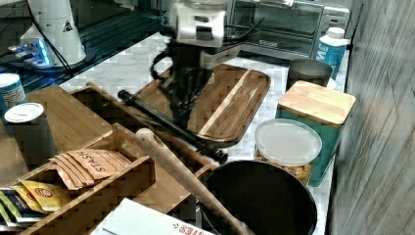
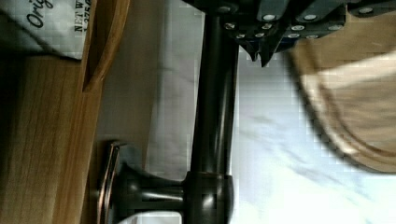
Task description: Close the drawer.
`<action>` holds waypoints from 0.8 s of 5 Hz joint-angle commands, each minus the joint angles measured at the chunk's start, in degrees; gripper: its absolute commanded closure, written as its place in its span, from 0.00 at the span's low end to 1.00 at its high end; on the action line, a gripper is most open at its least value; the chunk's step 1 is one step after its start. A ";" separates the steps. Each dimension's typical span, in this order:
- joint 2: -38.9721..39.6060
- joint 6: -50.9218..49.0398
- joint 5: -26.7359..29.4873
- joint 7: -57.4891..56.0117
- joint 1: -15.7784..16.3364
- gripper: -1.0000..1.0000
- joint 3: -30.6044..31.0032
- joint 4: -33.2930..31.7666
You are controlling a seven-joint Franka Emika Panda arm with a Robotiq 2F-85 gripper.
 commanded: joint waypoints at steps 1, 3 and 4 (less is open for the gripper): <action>-0.92 -2.43 -6.90 -1.58 -9.13 1.00 -11.82 5.64; -3.18 -0.25 -6.35 -1.76 -7.09 1.00 -12.55 2.45; -3.14 -0.24 -6.21 -1.82 -6.86 1.00 -12.82 2.45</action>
